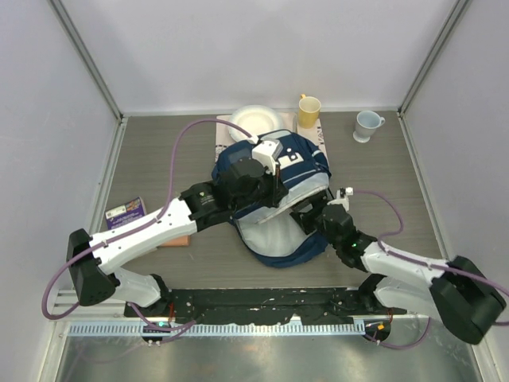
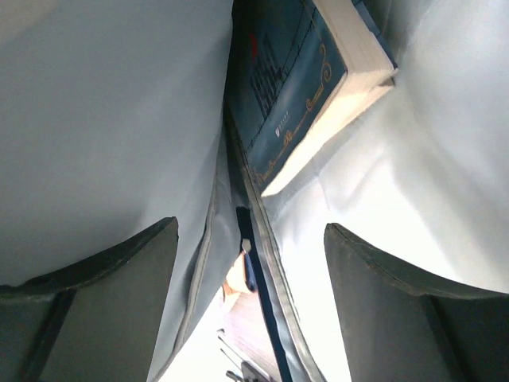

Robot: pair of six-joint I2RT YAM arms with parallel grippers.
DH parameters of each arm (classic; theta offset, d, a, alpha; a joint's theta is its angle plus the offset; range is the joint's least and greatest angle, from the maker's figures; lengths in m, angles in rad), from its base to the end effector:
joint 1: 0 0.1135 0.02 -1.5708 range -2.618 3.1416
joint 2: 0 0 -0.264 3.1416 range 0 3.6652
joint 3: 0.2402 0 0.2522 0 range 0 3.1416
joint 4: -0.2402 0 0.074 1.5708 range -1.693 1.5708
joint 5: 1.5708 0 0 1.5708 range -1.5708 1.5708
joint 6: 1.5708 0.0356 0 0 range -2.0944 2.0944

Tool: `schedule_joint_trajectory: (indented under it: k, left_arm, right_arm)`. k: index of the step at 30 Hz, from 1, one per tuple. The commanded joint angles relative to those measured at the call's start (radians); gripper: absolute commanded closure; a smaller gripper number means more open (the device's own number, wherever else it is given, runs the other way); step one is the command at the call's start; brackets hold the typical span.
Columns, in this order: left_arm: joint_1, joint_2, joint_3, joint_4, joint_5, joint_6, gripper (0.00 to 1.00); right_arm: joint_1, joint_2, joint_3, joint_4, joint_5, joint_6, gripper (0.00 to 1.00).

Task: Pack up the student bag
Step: Place the book in the student bag.

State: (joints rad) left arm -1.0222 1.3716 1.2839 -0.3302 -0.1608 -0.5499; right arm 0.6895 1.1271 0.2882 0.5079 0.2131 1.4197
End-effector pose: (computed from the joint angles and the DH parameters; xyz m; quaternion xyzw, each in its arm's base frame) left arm 0.1701 -0.2673 0.3663 0.1530 0.8227 -0.3368 0.4316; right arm 0.1729 0.1328 0.1744 0.3467 0.7339 0.4597 0.3604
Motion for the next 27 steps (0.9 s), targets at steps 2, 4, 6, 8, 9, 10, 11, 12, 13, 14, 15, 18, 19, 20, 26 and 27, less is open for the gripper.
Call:
schedule_joint_trajectory:
  k: [2,4,6,8,9,10,11,12,13,14,15,18,19,20,26,27]
  left_arm:
    - [0.011,-0.028,0.003,0.065,-0.022,-0.012,1.0]
    - [0.013,-0.023,-0.006,0.066,-0.016,-0.018,1.0]
    - [0.014,-0.02,-0.034,0.088,-0.006,-0.033,1.0]
    - [0.016,-0.009,-0.053,0.106,0.018,-0.048,1.0]
    - [0.016,-0.005,-0.06,0.106,0.024,-0.054,1.0]
    - [0.017,0.006,-0.064,0.109,0.032,-0.059,1.0]
    - [0.017,0.009,-0.08,0.123,0.047,-0.065,1.0]
    - [0.016,0.017,-0.087,0.129,0.058,-0.077,1.0]
    - [0.014,0.021,-0.093,0.132,0.072,-0.085,1.0]
    - [0.014,0.026,-0.109,0.146,0.087,-0.091,1.0]
    - [0.014,0.029,-0.118,0.152,0.111,-0.102,0.91]
    - [0.013,0.006,-0.149,0.148,0.098,-0.12,0.34]
    - [0.013,-0.014,-0.159,0.148,0.078,-0.127,0.27]
    - [0.013,-0.054,-0.181,0.135,0.046,-0.13,0.22]
    - [0.055,-0.18,-0.161,-0.119,-0.288,-0.064,0.0]
    - [0.082,-0.207,-0.158,-0.153,-0.322,-0.065,0.0]
  right_arm:
    - [0.045,-0.271,0.02,-0.362,0.009,-0.111,0.21]
    - [0.089,-0.459,0.002,-0.536,0.031,-0.111,0.21]
    - [0.12,-0.679,-0.027,-0.642,0.075,-0.094,0.21]
    - [0.143,-0.833,-0.018,-0.81,0.136,-0.094,0.22]
    - [0.145,-0.895,-0.002,-0.872,0.161,-0.102,0.22]
    - [0.145,-1.012,0.02,-0.988,0.189,-0.117,0.22]
    - [0.145,-1.055,0.07,-1.043,0.227,-0.128,0.21]
    - [0.143,-1.093,0.098,-1.09,0.296,-0.16,0.21]
    - [0.143,-1.115,0.124,-1.138,0.327,-0.183,0.21]
    - [0.143,-1.124,0.172,-1.151,0.347,-0.205,0.21]
    - [0.143,-1.112,0.198,-1.158,0.374,-0.246,0.2]
    - [0.143,-0.974,0.29,-1.148,0.374,-0.298,0.2]
    - [0.143,-0.921,0.311,-1.132,0.358,-0.327,0.2]
    - [0.143,-0.839,0.343,-1.12,0.342,-0.338,0.2]
    - [0.143,-0.612,0.381,-0.878,0.14,-0.484,0.2]
    - [0.143,-0.552,0.385,-0.832,0.111,-0.499,0.2]
